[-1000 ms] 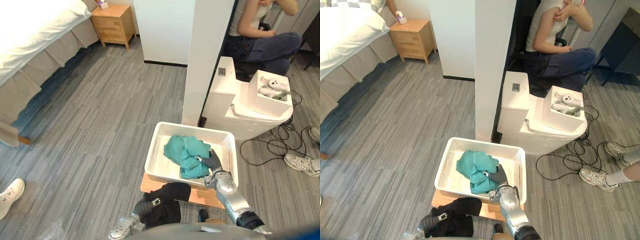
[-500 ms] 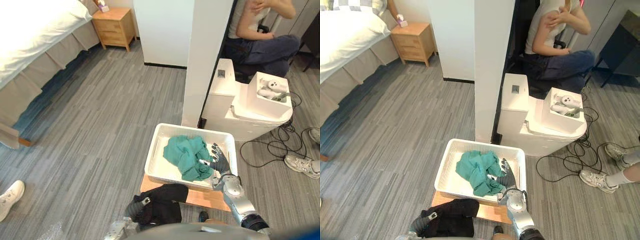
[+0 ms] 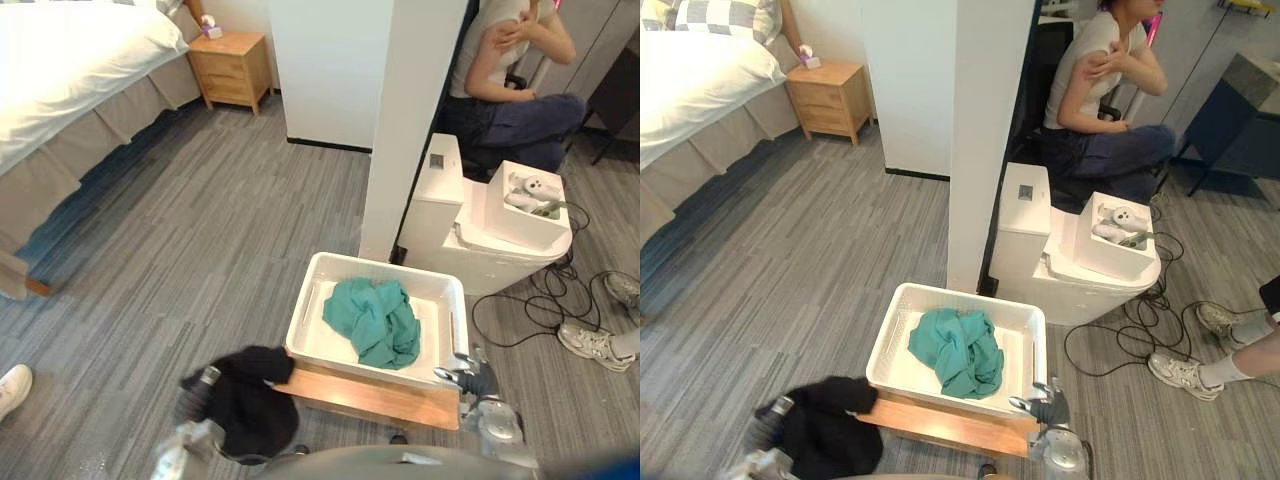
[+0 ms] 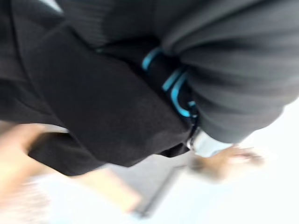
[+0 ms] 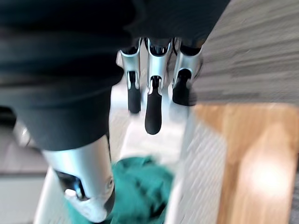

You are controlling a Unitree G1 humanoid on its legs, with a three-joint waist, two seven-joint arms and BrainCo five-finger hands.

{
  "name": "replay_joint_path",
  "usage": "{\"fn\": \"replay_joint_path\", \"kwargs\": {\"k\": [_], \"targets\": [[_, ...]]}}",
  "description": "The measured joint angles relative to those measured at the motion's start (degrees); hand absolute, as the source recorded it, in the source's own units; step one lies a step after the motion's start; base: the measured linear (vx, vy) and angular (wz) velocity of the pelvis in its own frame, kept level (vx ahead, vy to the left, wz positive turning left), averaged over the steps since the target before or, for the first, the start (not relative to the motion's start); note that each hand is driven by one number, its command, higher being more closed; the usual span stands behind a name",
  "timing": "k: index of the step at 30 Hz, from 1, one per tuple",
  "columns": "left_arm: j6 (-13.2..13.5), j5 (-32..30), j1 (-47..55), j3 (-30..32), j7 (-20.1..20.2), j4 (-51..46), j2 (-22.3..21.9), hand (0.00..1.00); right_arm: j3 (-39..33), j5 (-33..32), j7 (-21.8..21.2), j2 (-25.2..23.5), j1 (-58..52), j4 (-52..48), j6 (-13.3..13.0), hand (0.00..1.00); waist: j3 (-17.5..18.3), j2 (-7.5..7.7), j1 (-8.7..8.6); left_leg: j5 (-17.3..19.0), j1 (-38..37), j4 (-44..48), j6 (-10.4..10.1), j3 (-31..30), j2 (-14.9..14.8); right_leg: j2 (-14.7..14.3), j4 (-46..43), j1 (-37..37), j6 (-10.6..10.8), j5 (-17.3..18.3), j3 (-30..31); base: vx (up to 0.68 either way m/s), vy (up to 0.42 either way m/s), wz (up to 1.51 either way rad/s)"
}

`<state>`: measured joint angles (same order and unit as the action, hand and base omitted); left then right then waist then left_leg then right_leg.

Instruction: Tidy the bed and pick cloth on bed and put in laundry

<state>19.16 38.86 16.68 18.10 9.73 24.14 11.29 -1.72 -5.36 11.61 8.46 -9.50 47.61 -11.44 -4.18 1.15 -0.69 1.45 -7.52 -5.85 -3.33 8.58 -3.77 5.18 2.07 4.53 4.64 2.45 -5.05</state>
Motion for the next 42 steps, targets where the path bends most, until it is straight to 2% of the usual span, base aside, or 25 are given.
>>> {"fn": "replay_joint_path", "kwargs": {"k": [4,8,11,16,19,22,28,34,37,42], "targets": [[1.72,-0.19,-3.17,3.41,-3.29,-13.9,5.17,1.0,-1.97,-1.41,-1.63,1.18,-4.4,5.46,0.38,0.0,0.57,-0.88,-0.06,-0.02,0.05,0.27,0.03,-0.5,0.15,0.07,0.02,-0.02,-0.08,0.02,-0.17,0.03,-0.007,0.06],[1.84,-0.98,-6.44,1.82,-3.44,-25.3,6.61,1.0,-2.46,-3.07,-2.73,1.14,-6.47,7.5,0.41,0.0,1.02,-2.27,-0.56,-0.03,-0.31,0.28,0.03,-0.02,0.07,-0.02,-0.12,-0.01,-0.15,-0.04,0.32,-0.01,-0.01,-0.07],[1.9,-2.45,-8.93,-2.12,-0.93,-30.59,6.93,1.0,-2.71,-3.54,-3.78,1.09,-6.43,7.69,0.35,0.0,1.56,-3.07,-1.71,-0.03,-0.56,0.26,0.03,0.77,-0.25,-0.41,-0.26,-0.04,-0.36,-0.19,1.29,-0.06,-0.033,-0.15],[2.75,-5.17,-11.28,-11.01,3.84,-37.8,6.96,1.0,-3.59,-3.58,-4.73,0.9,-5.97,8.03,-0.27,0.0,1.66,-2.79,-2.51,0.15,-1.5,0.16,-0.18,4.08,-1.09,-1.49,0.02,-0.7,-0.88,-1.17,4.11,-0.06,-0.029,-0.3],[2.7,-5.28,-12.79,-14.83,5.44,-39.32,6.99,1.0,-3.59,-3.59,-5.02,0.9,-6.07,8.66,-0.17,0.0,1.67,-2.78,-3.19,0.28,-1.46,0.23,-0.35,5.57,-1.32,-1.82,0.65,-1.21,-0.76,-1.82,5.82,-0.04,-0.025,-0.27],[2.4,-5.87,-17.37,-15.95,5.99,-39.62,7.44,1.0,-3.8,-3.58,-5.91,0.89,-6.28,9.65,0.06,0.0,1.69,-2.75,-3.32,0.57,-1.47,0.22,-0.62,6.99,-1.64,-2.13,1.02,-1.79,-0.72,-2.39,7.63,-0.02,-0.015,-0.29],[-1.29,-5.77,-36.26,-17.26,4.62,-39.61,14.36,1.0,-7.35,-3.22,-8.85,-0.29,-6.62,11.34,1.18,0.0,1.77,-2.97,-5.28,1.03,-2.76,0.31,-1.13,10.37,-2.01,-3.0,1.0,-2.22,-0.92,-3.12,11.32,0.01,-0.008,-0.26],[-6.11,-5.75,-45.92,-19.04,0.45,-38.65,14.62,1.0,-9.58,-1.88,-11.32,-1.49,-7.18,11.96,1.35,0.0,1.6,-3.53,-7.92,1.73,-3.9,0.32,-1.49,13.07,-2.04,-3.46,0.79,-2.58,-0.99,-3.16,13.84,0.0,-0.009,-0.25],[-8.73,-5.76,-48.35,-19.23,-1.5,-37.85,14.62,1.0,-11.51,-0.04,-11.58,-1.74,-7.51,11.96,1.34,0.0,1.24,-4.18,-8.15,2.19,-4.55,0.32,-1.6,14.52,-2.29,-3.9,0.19,-2.97,-1.01,-3.14,15.22,-0.01,-0.027,-0.26],[-11.73,-5.85,-50.85,-19.87,-2.74,-34.57,14.62,1.0,-13.07,-0.01,-11.94,-2.56,-7.93,11.9,1.11,0.0,1.14,-4.3,-8.99,2.25,-4.54,0.34,-1.59,14.57,-2.3,-3.95,-0.03,-3.17,-1.04,-3.1,15.26,0.0,-0.012,-0.04]]}}
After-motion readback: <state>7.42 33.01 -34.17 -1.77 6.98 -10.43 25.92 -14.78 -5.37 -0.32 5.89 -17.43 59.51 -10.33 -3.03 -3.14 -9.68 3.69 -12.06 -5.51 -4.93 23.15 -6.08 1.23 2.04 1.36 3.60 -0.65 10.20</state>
